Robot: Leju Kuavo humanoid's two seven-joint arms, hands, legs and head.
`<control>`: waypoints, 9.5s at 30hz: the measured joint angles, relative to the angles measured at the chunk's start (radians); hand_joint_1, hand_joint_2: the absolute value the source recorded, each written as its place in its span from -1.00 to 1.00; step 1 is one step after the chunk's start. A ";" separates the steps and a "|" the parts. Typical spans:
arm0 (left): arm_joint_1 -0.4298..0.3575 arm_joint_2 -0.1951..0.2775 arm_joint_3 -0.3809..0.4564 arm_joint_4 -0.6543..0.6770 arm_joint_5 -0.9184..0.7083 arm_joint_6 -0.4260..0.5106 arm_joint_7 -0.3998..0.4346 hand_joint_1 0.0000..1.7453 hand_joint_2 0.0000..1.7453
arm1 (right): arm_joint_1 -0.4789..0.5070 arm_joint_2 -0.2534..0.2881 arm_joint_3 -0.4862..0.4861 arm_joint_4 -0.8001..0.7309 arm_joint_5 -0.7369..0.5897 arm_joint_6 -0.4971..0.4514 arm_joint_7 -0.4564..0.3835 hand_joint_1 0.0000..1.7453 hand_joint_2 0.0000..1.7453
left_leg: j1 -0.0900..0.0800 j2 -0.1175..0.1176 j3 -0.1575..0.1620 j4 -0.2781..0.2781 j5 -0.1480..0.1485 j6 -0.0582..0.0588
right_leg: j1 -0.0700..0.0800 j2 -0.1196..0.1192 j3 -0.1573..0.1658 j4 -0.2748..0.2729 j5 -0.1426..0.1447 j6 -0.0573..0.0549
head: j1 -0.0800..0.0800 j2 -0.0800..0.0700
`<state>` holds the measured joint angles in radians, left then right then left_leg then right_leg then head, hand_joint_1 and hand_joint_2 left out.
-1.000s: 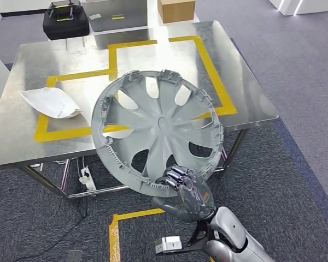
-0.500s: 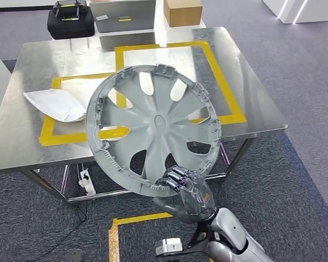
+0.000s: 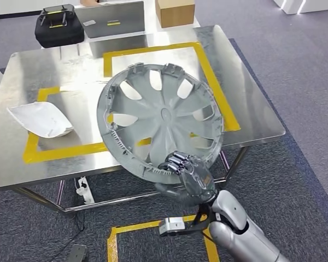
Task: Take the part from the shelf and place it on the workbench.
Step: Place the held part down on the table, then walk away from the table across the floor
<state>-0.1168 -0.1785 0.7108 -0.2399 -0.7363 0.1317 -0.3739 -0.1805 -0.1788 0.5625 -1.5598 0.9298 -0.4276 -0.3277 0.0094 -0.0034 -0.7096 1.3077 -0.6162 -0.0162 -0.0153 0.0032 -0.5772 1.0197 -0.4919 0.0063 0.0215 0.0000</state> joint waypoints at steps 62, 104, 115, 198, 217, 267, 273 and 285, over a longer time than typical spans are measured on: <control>-0.051 -0.024 -0.180 0.000 -0.008 -0.029 0.042 -1.00 -1.00 | -0.641 0.182 -0.050 0.752 -0.234 0.233 -0.053 -1.00 -1.00 | -0.001 -0.003 -0.015 -0.013 0.034 0.002 | 0.004 -0.005 -0.040 -0.005 0.048 0.003 | -0.007 0.000; 0.109 -0.051 0.145 -0.015 0.140 0.038 -0.069 -1.00 -1.00 | 0.309 0.281 -0.779 1.034 -0.644 0.382 -0.081 -1.00 -1.00 | -0.012 0.007 0.224 -0.350 0.118 0.065 | 0.006 -0.011 -0.063 0.046 -0.018 0.040 | -0.003 0.000; 0.093 -0.049 0.169 -0.015 0.091 0.050 -0.074 -1.00 -1.00 | 0.217 0.309 -0.897 1.288 -0.671 0.374 0.072 -1.00 -1.00 | -0.013 0.017 0.064 -0.292 0.232 0.032 | -0.003 -0.002 0.177 -0.061 -0.095 0.047 | 0.002 0.000; 0.077 -0.047 0.196 -0.013 -0.004 0.045 -0.041 -1.00 -1.00 | 0.179 0.353 -0.974 1.349 -0.566 0.195 0.339 -1.00 -1.00 | -0.003 0.018 0.194 -0.319 0.123 0.053 | 0.002 0.011 -0.127 0.214 -0.085 0.053 | 0.026 0.000; 0.077 -0.045 0.206 -0.013 -0.015 0.052 -0.031 -1.00 -1.00 | 0.182 0.360 -0.980 1.348 -0.559 0.184 0.348 -1.00 -1.00 | -0.003 0.007 0.115 -0.094 0.033 0.009 | 0.006 0.058 0.021 -0.026 0.025 -0.002 | 0.017 0.000; 0.083 -0.058 0.263 -0.013 -0.037 0.037 -0.037 -1.00 -1.00 | 0.183 0.395 -1.171 1.306 -0.600 0.250 0.244 -1.00 -1.00 | -0.011 0.104 0.195 -0.319 0.120 0.030 | 0.011 -0.068 0.029 -0.026 0.003 0.032 | 0.027 0.000; 0.079 -0.061 0.263 -0.013 -0.069 0.037 -0.031 -1.00 -1.00 | 0.186 0.398 -1.200 1.303 -0.594 0.245 0.267 -1.00 -1.00 | -0.003 0.033 0.148 -0.177 0.025 0.000 | 0.007 -0.009 0.032 -0.036 0.019 -0.002 | 0.020 0.000; 0.073 -0.075 0.246 -0.013 -0.148 0.076 0.007 -1.00 -1.00 | 0.184 0.414 -1.331 1.275 -0.693 0.262 0.303 -1.00 -1.00 | 0.003 -0.065 0.176 -0.306 0.128 0.027 | 0.004 0.128 -0.006 -0.014 0.023 0.028 | 0.019 0.000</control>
<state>-0.0435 -0.2539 0.9564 -0.2525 -0.8839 0.2080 -0.3669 0.0037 0.2350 -0.7685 -0.2848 0.2369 -0.1657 -0.0245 0.0120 -0.0682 -0.5334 1.0018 -0.4887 0.0104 -0.0113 0.1312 -0.5828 1.0061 -0.4692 0.0343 0.0409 0.0000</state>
